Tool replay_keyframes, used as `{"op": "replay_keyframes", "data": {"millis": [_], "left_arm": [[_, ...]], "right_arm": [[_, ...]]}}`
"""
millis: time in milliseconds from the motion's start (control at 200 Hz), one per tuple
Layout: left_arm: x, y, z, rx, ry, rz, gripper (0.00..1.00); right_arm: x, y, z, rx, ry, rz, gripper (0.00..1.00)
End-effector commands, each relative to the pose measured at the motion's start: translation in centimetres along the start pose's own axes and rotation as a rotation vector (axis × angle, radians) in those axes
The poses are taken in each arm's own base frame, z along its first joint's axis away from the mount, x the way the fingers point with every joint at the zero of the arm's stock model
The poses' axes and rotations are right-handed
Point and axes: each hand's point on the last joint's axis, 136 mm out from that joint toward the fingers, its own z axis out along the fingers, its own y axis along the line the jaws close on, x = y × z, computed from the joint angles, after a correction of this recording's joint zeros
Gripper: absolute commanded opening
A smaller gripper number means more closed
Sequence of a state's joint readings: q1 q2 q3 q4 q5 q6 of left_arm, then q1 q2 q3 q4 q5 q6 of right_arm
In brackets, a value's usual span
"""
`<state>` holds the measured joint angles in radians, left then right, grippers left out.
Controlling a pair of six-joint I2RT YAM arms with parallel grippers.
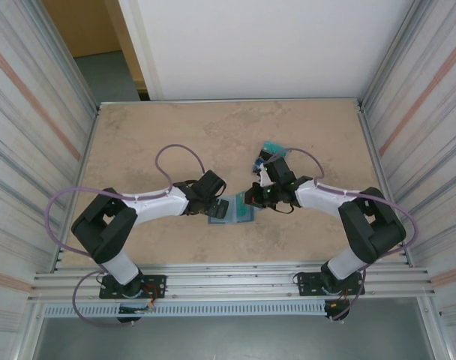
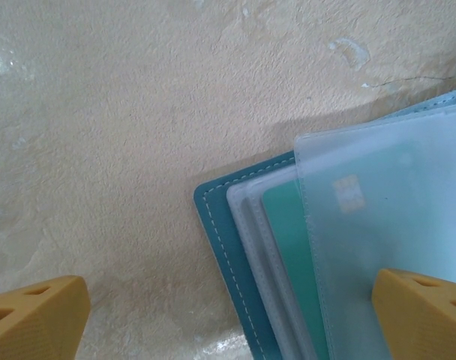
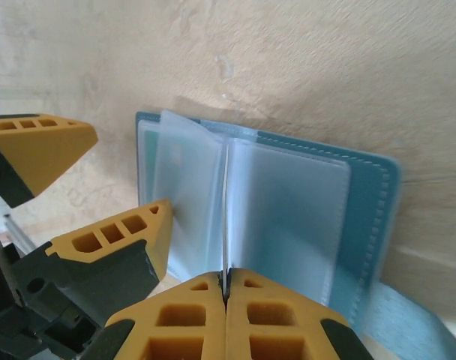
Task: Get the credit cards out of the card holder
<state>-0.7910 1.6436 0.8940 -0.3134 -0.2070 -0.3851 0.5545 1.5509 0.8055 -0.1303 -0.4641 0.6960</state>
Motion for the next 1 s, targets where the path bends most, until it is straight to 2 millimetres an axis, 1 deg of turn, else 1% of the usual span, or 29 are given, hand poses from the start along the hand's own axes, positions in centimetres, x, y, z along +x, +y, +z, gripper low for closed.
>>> {"op": "replay_keyframes", "data": {"millis": [0,120,236,406,531,682,727,862,992], "left_arm": [[-0.1,1.0,-1.1,-0.031,0.007,0.022,0.97],[-0.9,0.5,-2.4,0.006,-0.026,0.003,0.99],[-1.5,0.1,-3.7,0.037,-0.057,-0.020,0.99],[-2.0,-0.2,-5.2,0.070,-0.101,-0.047,0.99],[-2.3,0.1,-6.2,0.080,-0.142,-0.075,0.99],[-2.4,0.6,-7.2,0.080,-0.185,-0.095,0.99],[-2.3,0.9,-7.4,0.073,-0.191,-0.099,0.99],[-2.5,1.4,-8.1,0.060,-0.222,-0.107,0.99],[-2.9,1.8,-8.8,0.052,-0.255,-0.114,0.99]], "right_arm": [[-1.0,0.1,-3.0,0.105,-0.033,-0.104,0.05],[-2.6,0.9,-5.5,0.160,-0.087,-0.198,0.05],[-4.2,1.0,-7.4,0.226,-0.125,-0.282,0.03],[-7.5,1.8,-9.9,0.309,-0.188,-0.449,0.02],[-10.1,1.2,-10.7,0.369,-0.230,-0.555,0.02],[-13.4,-0.6,-11.3,0.428,-0.250,-0.592,0.00],[-14.2,-0.7,-11.4,0.428,-0.253,-0.598,0.00],[-16.5,-1.3,-11.5,0.434,-0.247,-0.642,0.00],[-18.4,-2.2,-11.2,0.475,-0.244,-0.683,0.00]]}}
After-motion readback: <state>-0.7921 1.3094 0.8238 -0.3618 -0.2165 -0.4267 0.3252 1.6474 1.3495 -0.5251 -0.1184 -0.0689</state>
